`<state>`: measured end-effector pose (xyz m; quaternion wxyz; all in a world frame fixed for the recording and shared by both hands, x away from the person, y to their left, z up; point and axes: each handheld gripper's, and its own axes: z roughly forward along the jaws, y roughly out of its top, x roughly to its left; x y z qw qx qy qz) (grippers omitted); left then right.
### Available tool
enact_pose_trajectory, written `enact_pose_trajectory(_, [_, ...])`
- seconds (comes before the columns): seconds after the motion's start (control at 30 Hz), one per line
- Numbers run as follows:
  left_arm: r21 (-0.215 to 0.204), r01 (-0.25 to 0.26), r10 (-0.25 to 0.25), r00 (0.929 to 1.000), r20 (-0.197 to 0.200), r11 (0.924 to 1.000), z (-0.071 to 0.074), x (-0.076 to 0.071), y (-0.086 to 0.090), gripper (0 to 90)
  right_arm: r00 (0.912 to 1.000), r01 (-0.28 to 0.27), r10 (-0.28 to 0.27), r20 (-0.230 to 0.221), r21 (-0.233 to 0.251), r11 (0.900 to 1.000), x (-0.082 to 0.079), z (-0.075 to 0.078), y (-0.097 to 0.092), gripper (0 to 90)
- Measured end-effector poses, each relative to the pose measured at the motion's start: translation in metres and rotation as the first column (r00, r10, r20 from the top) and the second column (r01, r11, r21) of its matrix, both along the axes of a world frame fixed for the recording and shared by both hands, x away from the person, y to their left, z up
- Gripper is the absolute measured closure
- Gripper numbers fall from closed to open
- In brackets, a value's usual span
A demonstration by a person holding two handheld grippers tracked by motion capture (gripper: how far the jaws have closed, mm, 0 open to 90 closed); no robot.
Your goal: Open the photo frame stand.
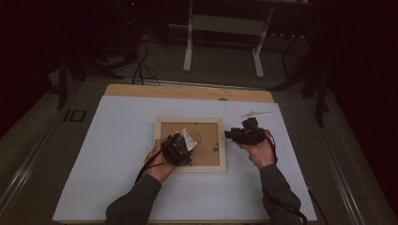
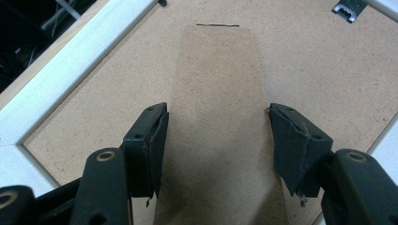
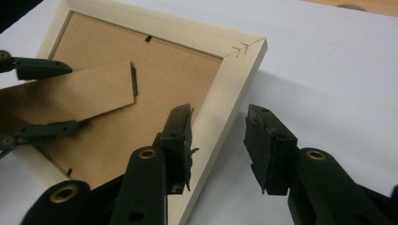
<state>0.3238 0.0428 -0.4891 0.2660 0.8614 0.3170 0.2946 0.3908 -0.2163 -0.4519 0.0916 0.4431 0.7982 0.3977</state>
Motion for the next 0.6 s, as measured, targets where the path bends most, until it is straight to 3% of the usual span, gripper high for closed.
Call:
enact_pose_trajectory(0.2, [0.007, 0.002, -0.003, 0.9998, 0.021, 1.0, 0.0, -0.003, -0.001, 41.2, 0.9999, -0.002, 0.002, -0.017, -0.009, 1.0, 0.005, -0.004, 0.005, 58.8])
enact_pose_trajectory(0.6, [0.026, 0.016, -0.019, 0.994, 0.108, 0.9995, -0.001, -0.014, -0.002, 41.3, 0.9978, -0.01, 0.009, -0.066, -0.017, 0.9998, 0.018, -0.012, 0.013, 56.2])
